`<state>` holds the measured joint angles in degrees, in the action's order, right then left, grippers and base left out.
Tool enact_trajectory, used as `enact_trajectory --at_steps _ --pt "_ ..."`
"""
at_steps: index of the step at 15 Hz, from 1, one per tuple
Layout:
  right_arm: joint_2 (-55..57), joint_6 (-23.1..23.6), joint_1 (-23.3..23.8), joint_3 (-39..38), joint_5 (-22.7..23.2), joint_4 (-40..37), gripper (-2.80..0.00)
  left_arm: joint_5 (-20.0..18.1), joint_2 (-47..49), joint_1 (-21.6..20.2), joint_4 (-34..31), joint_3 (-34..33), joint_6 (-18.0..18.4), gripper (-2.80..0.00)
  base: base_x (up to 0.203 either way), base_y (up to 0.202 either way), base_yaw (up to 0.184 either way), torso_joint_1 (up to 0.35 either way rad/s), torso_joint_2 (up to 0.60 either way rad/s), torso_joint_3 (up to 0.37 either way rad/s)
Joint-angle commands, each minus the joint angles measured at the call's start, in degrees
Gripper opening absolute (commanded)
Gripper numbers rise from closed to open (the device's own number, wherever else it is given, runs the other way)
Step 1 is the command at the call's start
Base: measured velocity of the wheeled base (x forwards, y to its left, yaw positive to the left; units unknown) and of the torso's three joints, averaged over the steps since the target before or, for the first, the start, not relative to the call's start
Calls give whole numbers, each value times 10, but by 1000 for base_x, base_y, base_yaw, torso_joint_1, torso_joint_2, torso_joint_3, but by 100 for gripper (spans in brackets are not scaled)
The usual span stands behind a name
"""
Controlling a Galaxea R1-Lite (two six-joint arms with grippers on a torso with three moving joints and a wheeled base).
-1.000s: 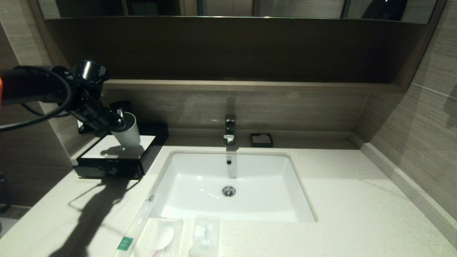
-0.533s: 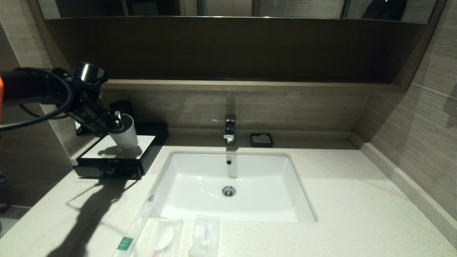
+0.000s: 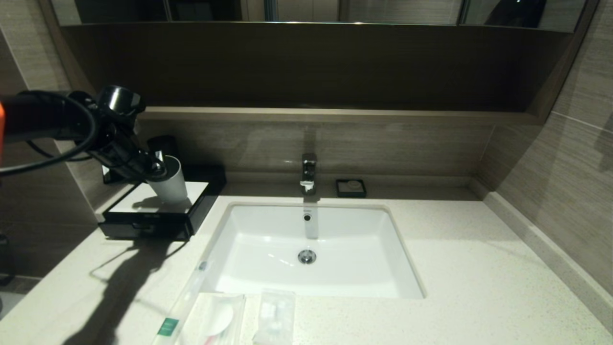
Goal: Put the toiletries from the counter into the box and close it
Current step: Place the cup on the storage box
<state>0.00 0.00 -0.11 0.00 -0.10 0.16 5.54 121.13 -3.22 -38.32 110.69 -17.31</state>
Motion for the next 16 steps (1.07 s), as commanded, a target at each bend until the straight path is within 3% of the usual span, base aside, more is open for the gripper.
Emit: enact_trajectory --at_steps 1,16 --pt "-1 0 0 -1 0 0 -280 -4 -4 2 -4 0 -2 -280 0 0 0 0 0 0" --pt "-1 0 -1 -1 0 0 -280 -6 15 1 -4 0 -8 -280 0 0 0 0 0 0"
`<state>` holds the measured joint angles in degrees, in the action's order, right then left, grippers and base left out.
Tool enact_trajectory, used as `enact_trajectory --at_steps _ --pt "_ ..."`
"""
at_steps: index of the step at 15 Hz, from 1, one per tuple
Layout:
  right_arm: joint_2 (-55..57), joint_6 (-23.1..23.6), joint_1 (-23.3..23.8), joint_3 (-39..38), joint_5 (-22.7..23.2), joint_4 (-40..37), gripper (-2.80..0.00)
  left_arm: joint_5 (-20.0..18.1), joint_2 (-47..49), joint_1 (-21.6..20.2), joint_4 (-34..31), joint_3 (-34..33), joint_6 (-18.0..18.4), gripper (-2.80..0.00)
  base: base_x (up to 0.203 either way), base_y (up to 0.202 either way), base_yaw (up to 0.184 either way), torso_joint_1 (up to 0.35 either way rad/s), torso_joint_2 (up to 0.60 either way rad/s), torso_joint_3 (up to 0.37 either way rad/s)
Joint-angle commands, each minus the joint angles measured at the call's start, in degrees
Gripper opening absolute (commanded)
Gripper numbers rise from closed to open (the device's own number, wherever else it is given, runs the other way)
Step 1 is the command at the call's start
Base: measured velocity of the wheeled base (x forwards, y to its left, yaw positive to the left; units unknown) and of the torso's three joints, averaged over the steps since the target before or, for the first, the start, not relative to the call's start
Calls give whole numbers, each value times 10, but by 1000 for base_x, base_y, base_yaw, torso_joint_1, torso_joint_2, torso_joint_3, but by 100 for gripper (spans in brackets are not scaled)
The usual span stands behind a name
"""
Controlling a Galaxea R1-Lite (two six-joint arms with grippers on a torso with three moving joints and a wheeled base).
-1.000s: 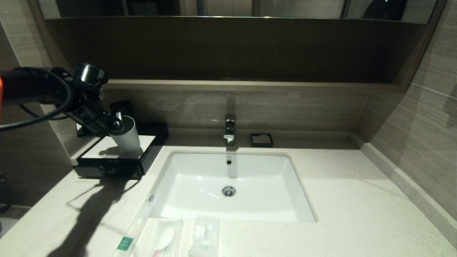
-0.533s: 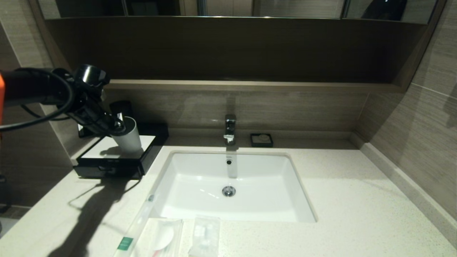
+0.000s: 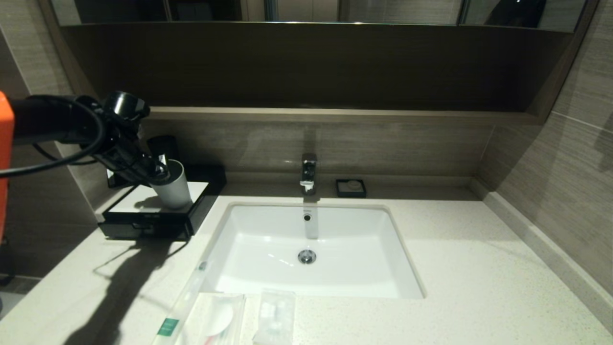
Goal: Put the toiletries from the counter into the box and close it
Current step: Place the cup on the storage box
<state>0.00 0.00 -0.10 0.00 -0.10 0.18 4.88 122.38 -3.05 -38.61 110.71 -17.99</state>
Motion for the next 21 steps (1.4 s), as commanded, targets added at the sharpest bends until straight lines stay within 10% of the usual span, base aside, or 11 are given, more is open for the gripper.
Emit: enact_trajectory --at_steps 1,6,8,21 --pt "-1 0 -1 -1 0 0 -280 0 2 0 -1 0 -1 -280 0 0 0 0 0 0" --pt "-1 0 -1 -1 0 0 -280 0 2 0 1 0 -1 -280 0 0 0 0 0 0" --pt "-1 0 -1 -1 0 0 -280 0 1 0 2 0 -1 0 0 0 0 0 0 0" --pt "-1 0 -1 -1 0 0 -280 4 -13 0 37 0 0 0 0 0 0 0 0 0"
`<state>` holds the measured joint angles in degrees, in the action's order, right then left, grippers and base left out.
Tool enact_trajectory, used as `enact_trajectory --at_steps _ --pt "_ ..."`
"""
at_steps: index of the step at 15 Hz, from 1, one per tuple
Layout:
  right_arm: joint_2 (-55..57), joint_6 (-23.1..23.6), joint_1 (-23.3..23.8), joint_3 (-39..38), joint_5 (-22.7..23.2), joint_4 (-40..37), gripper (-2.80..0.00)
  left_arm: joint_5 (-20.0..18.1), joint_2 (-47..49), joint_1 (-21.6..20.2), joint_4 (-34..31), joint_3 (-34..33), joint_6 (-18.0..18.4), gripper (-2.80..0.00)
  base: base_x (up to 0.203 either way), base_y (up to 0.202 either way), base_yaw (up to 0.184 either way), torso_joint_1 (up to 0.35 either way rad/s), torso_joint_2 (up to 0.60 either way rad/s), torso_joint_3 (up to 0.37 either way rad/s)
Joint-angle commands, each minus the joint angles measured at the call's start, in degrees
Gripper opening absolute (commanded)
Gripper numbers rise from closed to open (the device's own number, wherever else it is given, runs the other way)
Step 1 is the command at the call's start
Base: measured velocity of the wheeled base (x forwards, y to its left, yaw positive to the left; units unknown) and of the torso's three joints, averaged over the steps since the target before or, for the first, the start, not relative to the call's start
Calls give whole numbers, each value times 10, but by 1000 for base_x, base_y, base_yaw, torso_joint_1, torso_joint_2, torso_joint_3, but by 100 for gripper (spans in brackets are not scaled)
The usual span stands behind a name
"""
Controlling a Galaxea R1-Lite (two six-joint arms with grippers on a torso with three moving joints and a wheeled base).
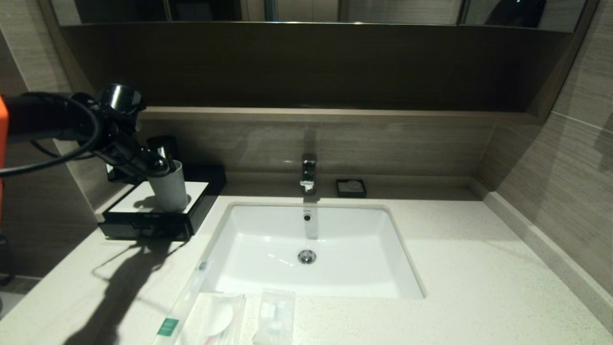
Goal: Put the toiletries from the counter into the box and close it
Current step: Place the cup on the storage box, then pick up the cup
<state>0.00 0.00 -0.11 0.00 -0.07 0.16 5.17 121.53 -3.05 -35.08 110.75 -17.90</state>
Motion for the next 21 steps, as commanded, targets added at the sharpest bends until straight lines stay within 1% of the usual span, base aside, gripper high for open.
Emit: enact_trajectory --at_steps 1,6,10,12,13,14,16,18,19,21 --pt "-1 0 0 -1 0 0 -280 2 -6 -1 7 0 -1 0 0 0 0 0 0 0" --pt "-1 0 0 -1 0 0 -280 13 -34 -4 21 -1 2 0 0 0 0 0 0 0" --pt "-1 0 0 -1 0 0 -280 15 -108 -5 13 -3 7 0 0 0 0 0 0 0" --pt "-1 0 0 -1 0 0 -280 14 -150 -5 10 -22 9 0 0 0 0 0 0 0" --pt "-1 0 -1 -1 0 0 -280 12 -170 -5 11 -44 11 -178 0 0 0 0 0 0" --pt "-1 0 -1 -1 0 0 -280 11 -188 -5 15 -75 17 -280 0 0 0 0 0 0" --pt "-1 0 0 -1 0 0 -280 7 -228 -5 26 -138 37 -280 0 0 0 0 0 0" --pt "-1 0 0 -1 0 0 -280 -2 -265 -5 67 -220 62 -280 0 0 0 0 0 0" --pt "-1 0 0 -1 0 0 -280 -6 -282 -5 104 -269 77 -280 0 0 0 0 0 0" --pt "-1 0 0 -1 0 0 -280 -10 -309 -6 201 -370 109 -280 0 0 0 0 0 0"
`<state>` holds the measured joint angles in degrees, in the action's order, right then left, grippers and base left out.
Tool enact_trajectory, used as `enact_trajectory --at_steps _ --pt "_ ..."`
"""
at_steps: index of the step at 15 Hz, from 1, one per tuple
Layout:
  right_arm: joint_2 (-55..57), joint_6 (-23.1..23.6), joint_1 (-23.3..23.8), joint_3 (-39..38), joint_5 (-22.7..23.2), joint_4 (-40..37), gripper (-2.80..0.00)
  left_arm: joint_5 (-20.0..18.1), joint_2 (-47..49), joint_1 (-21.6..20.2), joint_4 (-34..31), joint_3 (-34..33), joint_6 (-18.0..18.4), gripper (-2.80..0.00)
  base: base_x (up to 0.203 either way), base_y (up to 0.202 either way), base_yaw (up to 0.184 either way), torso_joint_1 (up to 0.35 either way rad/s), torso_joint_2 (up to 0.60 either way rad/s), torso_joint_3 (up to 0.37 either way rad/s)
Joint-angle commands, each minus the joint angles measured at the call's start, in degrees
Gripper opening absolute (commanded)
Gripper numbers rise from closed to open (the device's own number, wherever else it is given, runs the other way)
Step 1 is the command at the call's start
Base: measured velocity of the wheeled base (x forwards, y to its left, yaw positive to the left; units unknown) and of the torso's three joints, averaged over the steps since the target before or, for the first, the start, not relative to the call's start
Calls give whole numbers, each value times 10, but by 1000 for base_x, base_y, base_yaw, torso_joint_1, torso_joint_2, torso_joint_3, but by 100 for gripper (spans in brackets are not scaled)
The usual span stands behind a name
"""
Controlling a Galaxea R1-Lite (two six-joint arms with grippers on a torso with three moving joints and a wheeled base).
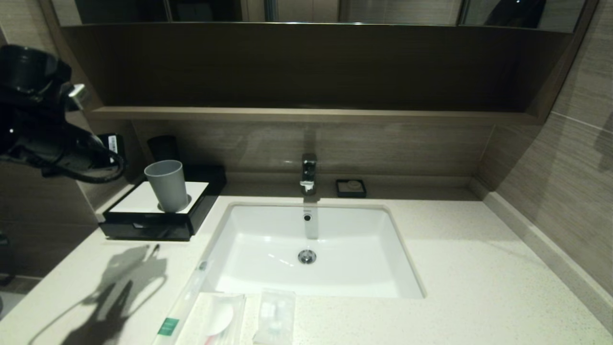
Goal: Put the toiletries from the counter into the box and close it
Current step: Pick up the cup
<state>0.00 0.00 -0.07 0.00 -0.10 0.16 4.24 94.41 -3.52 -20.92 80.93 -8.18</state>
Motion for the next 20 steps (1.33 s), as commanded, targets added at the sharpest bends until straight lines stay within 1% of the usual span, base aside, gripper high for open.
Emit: enact_trajectory --at_steps 1,2,4,10,16,18,20 --pt "-1 0 0 -1 0 0 -280 -2 -49 -2 112 -118 25 -280 0 0 0 0 0 0" --pt "-1 0 0 -1 0 0 -280 -3 -58 -3 155 -160 36 -280 0 0 0 0 0 0" --pt "-1 1 0 -1 0 0 -280 -4 -66 -4 208 -206 45 -280 0 0 0 0 0 0" --pt "-1 0 0 -1 0 0 -280 -6 -64 1 227 -234 45 -280 0 0 0 0 0 0" --pt "-1 1 0 -1 0 0 -280 -4 -50 2 336 -335 56 -280 0 0 0 0 0 0" --pt "0 0 0 -1 0 0 -280 -3 -50 14 343 -352 65 -280 0 0 0 0 0 0" --pt "0 0 0 -1 0 0 -280 -3 -50 34 343 -358 66 -280 0 0 0 0 0 0"
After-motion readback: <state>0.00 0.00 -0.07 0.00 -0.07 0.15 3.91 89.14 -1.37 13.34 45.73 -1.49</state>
